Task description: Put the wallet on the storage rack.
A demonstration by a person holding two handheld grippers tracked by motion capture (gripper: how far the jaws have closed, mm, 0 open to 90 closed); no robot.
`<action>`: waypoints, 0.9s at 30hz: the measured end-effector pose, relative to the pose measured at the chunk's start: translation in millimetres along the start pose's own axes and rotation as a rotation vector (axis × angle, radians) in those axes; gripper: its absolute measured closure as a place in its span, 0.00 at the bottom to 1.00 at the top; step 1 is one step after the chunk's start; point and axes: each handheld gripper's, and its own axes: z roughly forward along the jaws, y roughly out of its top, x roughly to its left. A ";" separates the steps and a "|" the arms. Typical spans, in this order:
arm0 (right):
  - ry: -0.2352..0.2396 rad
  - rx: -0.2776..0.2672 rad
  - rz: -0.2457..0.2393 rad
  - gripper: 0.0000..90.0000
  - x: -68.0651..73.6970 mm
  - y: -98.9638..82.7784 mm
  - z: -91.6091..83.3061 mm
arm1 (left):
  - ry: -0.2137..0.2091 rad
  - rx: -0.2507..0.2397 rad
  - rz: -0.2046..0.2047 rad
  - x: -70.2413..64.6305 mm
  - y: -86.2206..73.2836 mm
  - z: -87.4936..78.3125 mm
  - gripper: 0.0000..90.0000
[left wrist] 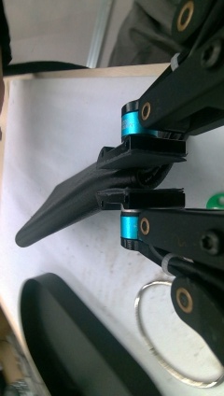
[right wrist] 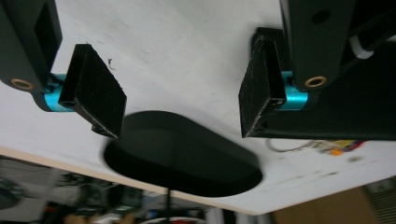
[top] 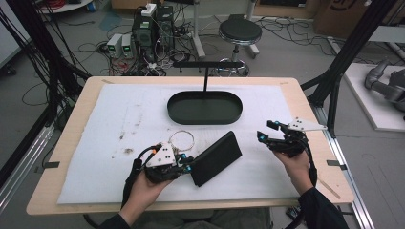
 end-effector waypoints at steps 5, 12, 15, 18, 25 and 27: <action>0.177 0.037 -0.054 0.34 10.9 1.5 21.3 | -0.053 -0.020 0.055 1.7 -0.8 -2.3 0.87; 0.309 0.102 -0.089 0.33 17.1 1.3 46.8 | -0.092 -0.030 0.084 3.2 -1.0 -3.8 0.87; 0.356 0.125 -0.066 0.32 17.0 0.3 57.2 | -0.108 -0.040 0.095 2.8 -1.4 -3.9 0.87; 0.407 0.128 -0.064 0.32 18.8 -0.9 60.4 | -0.122 -0.047 0.102 2.9 -1.8 -4.2 0.87; 0.480 0.173 -0.114 0.66 19.5 -2.1 56.1 | -0.106 -0.046 0.063 6.1 -6.1 -6.6 0.81; 0.488 0.162 -0.131 0.70 19.2 -1.2 52.2 | -0.100 -0.057 0.013 9.1 -10.0 -6.2 0.75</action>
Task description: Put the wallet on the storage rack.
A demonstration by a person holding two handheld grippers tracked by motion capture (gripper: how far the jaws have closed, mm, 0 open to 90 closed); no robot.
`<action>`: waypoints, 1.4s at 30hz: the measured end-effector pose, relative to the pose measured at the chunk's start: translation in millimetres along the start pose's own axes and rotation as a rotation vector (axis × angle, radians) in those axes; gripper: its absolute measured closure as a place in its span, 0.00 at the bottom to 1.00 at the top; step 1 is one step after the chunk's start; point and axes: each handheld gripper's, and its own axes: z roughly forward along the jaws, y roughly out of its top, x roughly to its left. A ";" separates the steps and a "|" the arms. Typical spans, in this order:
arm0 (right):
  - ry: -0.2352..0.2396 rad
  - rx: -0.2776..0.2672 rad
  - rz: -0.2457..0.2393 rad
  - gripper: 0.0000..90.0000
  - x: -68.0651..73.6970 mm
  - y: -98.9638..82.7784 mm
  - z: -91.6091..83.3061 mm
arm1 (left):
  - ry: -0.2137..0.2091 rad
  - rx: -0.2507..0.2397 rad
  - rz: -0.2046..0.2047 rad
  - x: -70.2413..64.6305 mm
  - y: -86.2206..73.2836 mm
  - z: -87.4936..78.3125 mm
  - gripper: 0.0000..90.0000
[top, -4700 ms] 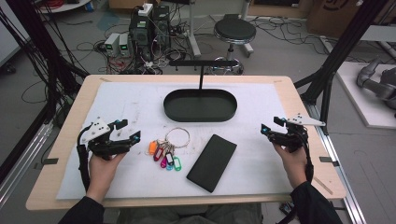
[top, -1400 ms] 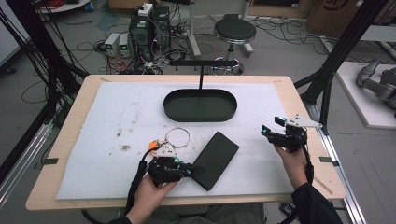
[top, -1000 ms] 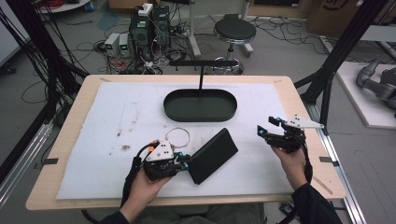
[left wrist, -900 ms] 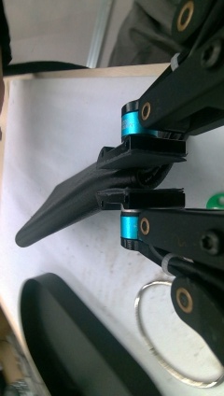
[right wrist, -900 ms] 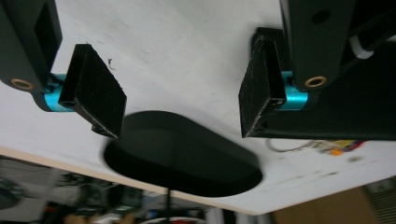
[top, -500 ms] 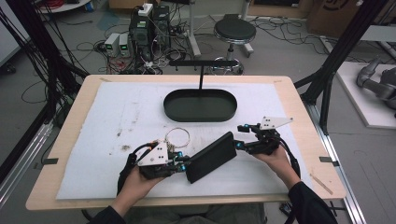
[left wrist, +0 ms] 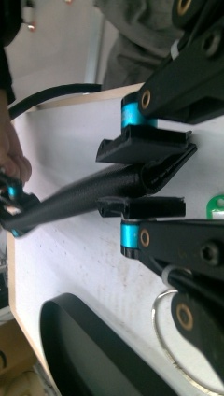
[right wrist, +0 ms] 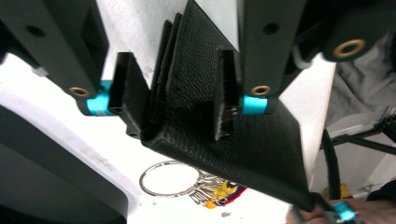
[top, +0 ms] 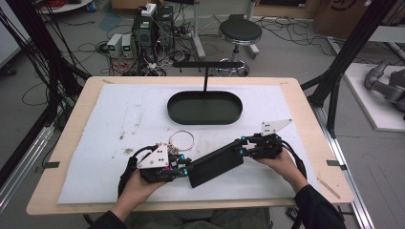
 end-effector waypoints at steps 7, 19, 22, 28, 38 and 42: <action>0.001 -0.016 -0.067 0.76 10.2 2.3 -8.3 | 0.020 0.039 -0.188 9.3 -11.4 8.0 0.42; 0.018 0.010 -0.115 0.79 22.1 -4.9 -21.7 | -0.079 0.106 -0.137 3.2 -10.9 23.4 0.81; 0.036 0.019 -0.130 0.80 24.7 -5.6 -22.6 | -0.082 0.107 -0.087 6.0 -9.0 19.8 0.83; 0.023 0.001 -0.142 0.72 27.6 -4.3 -23.1 | -0.082 0.084 -0.041 7.5 -1.8 13.1 0.83; -0.164 -0.169 -0.032 0.48 18.8 -6.1 -44.8 | -0.041 0.050 -0.035 16.6 9.3 0.8 0.83; -0.376 -0.228 0.068 0.47 11.7 -9.8 -60.5 | -0.008 0.033 -0.037 27.4 17.9 -5.9 0.83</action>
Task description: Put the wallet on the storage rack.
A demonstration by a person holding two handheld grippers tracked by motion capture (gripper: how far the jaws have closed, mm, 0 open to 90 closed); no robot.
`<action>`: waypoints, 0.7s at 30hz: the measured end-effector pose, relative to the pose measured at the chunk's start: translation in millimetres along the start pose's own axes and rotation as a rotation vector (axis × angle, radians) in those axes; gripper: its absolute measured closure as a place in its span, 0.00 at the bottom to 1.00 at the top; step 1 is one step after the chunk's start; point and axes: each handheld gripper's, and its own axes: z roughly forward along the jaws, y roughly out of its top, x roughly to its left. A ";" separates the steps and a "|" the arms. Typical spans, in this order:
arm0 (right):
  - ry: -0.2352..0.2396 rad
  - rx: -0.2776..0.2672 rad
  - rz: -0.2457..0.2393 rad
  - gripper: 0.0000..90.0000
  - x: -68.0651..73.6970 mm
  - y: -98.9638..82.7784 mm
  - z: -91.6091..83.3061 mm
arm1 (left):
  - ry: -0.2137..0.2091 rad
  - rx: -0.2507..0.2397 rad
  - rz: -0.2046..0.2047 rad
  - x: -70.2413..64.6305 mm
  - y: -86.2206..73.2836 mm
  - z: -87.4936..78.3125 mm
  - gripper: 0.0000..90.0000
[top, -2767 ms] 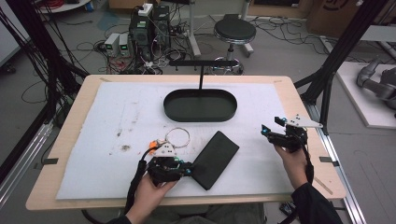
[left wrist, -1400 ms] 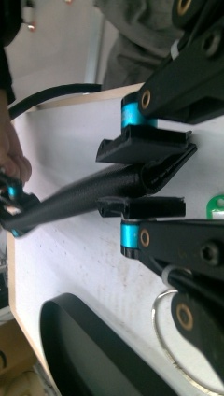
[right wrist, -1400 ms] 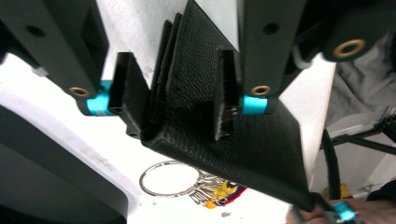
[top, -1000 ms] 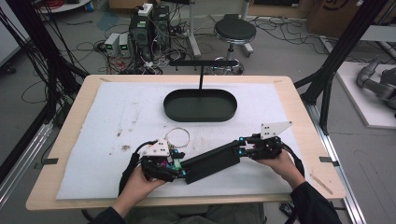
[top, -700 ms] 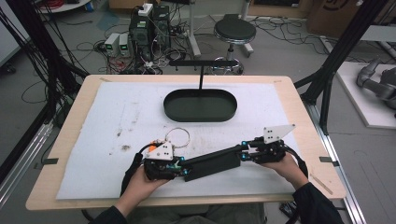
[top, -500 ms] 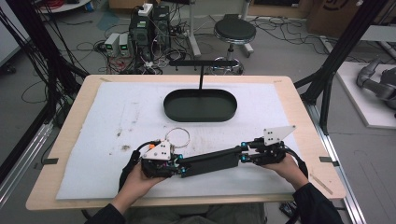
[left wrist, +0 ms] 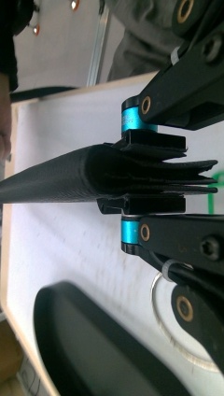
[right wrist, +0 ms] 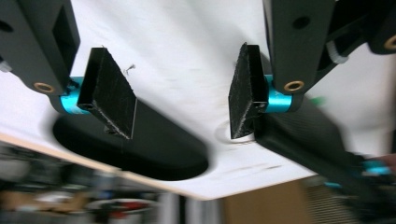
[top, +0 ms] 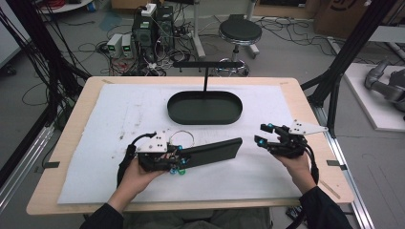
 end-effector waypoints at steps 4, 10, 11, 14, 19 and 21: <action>-0.124 -0.004 0.059 0.44 -7.9 -1.5 -5.5 | 0.040 -0.030 0.002 16.0 12.1 -6.9 0.83; -0.225 -0.021 0.094 0.44 -13.0 -3.1 -11.5 | 0.087 -0.043 0.001 31.9 20.2 -11.0 0.83; -0.240 -0.022 0.099 0.44 -13.6 -3.4 -12.7 | 0.095 -0.045 0.000 34.9 21.5 -11.5 0.83; -0.278 -0.028 0.109 0.43 -16.7 -4.3 -15.8 | 0.127 -0.056 0.000 44.4 26.4 -12.7 0.83; -0.296 -0.017 0.108 0.43 -17.7 -4.7 -16.1 | 0.144 -0.059 0.006 51.1 30.7 -11.8 0.83; -0.301 -0.015 0.108 0.43 -17.5 -4.7 -15.9 | 0.153 -0.062 0.010 53.8 32.5 -10.9 0.83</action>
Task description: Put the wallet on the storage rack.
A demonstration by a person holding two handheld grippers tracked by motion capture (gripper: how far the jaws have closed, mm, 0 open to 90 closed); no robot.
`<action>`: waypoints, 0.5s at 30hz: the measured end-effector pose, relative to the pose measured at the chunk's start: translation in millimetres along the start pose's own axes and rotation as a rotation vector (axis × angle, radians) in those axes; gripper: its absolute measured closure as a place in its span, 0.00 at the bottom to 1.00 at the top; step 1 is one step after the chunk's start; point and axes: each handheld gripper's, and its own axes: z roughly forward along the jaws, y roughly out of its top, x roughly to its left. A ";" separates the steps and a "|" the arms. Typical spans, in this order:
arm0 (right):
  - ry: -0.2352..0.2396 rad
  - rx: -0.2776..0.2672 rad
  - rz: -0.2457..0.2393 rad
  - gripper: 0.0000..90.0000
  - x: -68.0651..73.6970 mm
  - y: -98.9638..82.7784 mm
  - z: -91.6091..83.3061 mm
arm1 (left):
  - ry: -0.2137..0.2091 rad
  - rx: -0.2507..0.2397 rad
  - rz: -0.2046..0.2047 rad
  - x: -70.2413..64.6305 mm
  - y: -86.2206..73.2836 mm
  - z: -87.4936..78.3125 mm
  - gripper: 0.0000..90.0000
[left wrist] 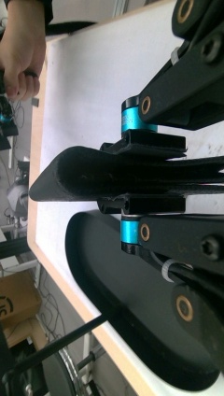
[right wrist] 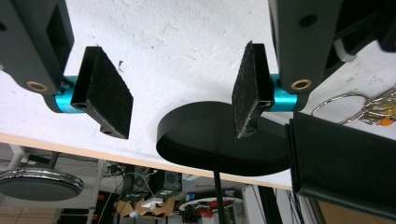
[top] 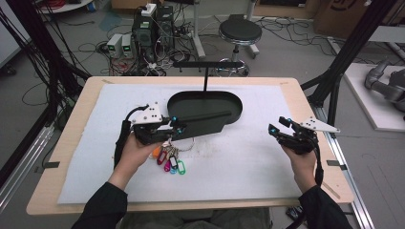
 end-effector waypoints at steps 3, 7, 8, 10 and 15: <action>-0.006 0.003 -0.002 0.43 -0.3 -0.1 0.6 | 0.014 -0.016 -0.006 4.5 1.0 4.6 0.83; -0.011 0.004 -0.004 0.43 -0.6 -0.1 0.8 | 0.027 -0.041 -0.015 9.3 -0.9 11.6 0.83; -0.011 0.004 -0.004 0.43 -0.6 -0.1 0.8 | 0.027 -0.041 -0.015 9.3 -0.9 11.6 0.83; -0.012 0.003 -0.005 0.43 -0.7 -0.1 1.0 | 0.033 -0.050 -0.027 13.1 -2.8 15.5 0.83; -0.017 0.002 -0.006 0.43 -1.1 -0.2 1.5 | 0.059 -0.074 -0.054 24.8 -7.6 26.4 0.83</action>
